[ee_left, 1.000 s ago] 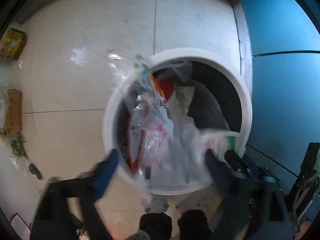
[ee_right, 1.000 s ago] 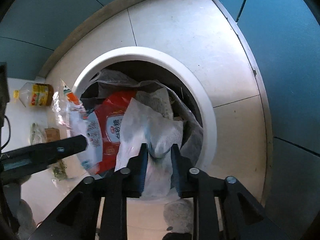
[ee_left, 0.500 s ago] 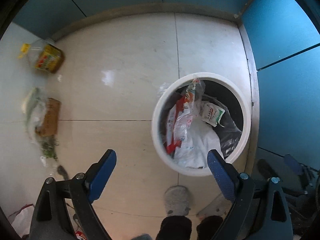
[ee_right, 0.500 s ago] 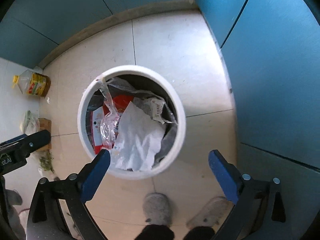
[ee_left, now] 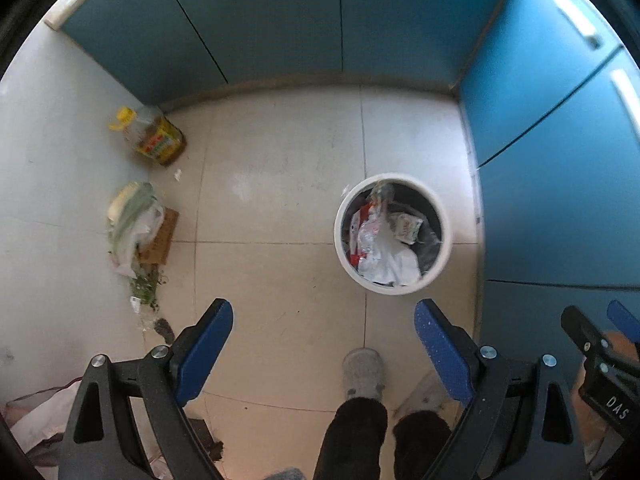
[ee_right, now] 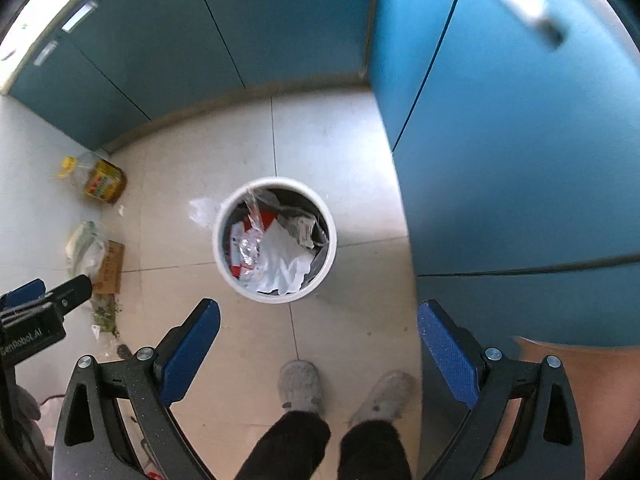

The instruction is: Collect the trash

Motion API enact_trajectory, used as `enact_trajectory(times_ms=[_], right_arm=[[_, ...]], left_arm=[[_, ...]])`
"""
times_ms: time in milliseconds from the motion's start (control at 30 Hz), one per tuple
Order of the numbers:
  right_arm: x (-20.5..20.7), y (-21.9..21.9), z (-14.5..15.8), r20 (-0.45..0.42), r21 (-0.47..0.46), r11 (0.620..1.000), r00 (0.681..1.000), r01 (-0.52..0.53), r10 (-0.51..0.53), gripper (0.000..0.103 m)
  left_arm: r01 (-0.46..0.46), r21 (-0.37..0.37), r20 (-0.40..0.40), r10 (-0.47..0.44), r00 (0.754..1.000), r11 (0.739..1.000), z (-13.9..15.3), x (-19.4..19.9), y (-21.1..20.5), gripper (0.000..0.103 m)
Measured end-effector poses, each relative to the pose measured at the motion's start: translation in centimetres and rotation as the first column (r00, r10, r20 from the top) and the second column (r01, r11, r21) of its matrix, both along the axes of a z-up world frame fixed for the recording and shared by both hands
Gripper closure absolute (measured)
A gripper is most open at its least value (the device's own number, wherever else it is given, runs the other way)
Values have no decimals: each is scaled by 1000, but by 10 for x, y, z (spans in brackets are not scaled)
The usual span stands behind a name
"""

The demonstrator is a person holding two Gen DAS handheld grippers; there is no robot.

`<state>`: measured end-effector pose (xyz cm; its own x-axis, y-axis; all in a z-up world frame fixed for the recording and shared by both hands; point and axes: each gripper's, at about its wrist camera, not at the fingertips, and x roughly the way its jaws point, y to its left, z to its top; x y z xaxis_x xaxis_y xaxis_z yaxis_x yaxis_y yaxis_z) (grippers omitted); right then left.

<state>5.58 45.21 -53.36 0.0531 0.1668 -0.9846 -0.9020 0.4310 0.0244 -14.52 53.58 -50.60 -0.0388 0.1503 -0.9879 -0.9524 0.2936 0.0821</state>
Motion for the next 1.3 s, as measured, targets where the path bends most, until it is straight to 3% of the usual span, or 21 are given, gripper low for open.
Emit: enact_trajectory(times_ms=[100,300,467,567,733,767,933,1300], right_arm=[[-8,-24,70,15,51,999,1000,-10,9,3],[-24,-76,193,-7,159,986,999,-48,50,3],[-35,-128,283,-16,253,962,994,-100,108,0],[-38,-161,319,-36,285,952,991,-113,129,0],[-41,-211,365,-68,321,937,983,-139,169,0],[-42,-219,372,-72,325,934,981,-147,180,0],[-48,-248,397,-103,354,921,971,-165,214,0],[-69,-268,414,-169,382,908,953,-171,251,0]], left_arm=[[3,56,42,-5,999,998,67,-4,-31,10],[3,126,121,-19,992,992,170,-13,-94,10],[-15,182,173,-17,985,983,233,-19,-149,10],[-35,197,208,-7,978,980,262,-24,-176,10],[-63,208,279,3,960,976,303,-33,-212,10],[-64,207,296,0,955,976,306,-36,-216,1],[-63,219,361,-21,932,974,330,-42,-237,0],[-68,230,422,-37,906,971,354,-64,-263,0]])
